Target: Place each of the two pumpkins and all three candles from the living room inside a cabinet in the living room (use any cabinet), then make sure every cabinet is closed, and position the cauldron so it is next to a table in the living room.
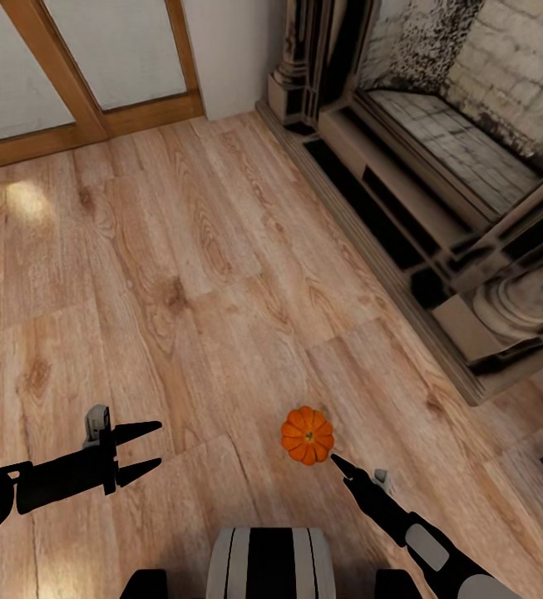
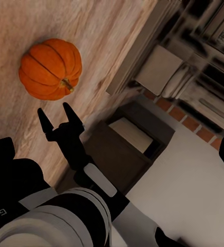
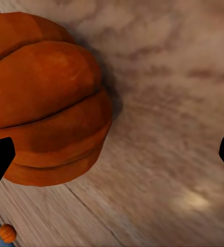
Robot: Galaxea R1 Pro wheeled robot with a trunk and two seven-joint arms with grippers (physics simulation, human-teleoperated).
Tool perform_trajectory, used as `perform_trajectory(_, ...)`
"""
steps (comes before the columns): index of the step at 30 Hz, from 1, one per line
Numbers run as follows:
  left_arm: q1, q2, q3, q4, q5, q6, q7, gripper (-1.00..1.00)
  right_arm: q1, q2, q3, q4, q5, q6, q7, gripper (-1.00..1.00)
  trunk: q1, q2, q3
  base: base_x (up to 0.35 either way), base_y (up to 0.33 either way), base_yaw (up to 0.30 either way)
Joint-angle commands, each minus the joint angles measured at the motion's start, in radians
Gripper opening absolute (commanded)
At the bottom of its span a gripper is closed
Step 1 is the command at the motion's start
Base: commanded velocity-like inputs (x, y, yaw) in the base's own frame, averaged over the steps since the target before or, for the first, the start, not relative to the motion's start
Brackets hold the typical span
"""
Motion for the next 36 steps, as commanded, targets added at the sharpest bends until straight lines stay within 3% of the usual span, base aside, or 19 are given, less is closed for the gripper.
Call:
perform_trajectory(1,-0.001,0.001,-0.001,0.000,0.010,0.001,0.010,1.00,0.000,0.000,0.003,0.000,-0.010,0.008,-0.002,1.00,0.000,0.000,0.000,0.001,0.025,0.000)
perform_trajectory(36,-0.001,0.002,0.006,0.001,0.011,0.001,0.010,1.00,0.000,-0.002,0.015,-0.014,-0.005,0.011,0.022,1.00,0.000,0.000,0.000,0.020,0.023,0.000)
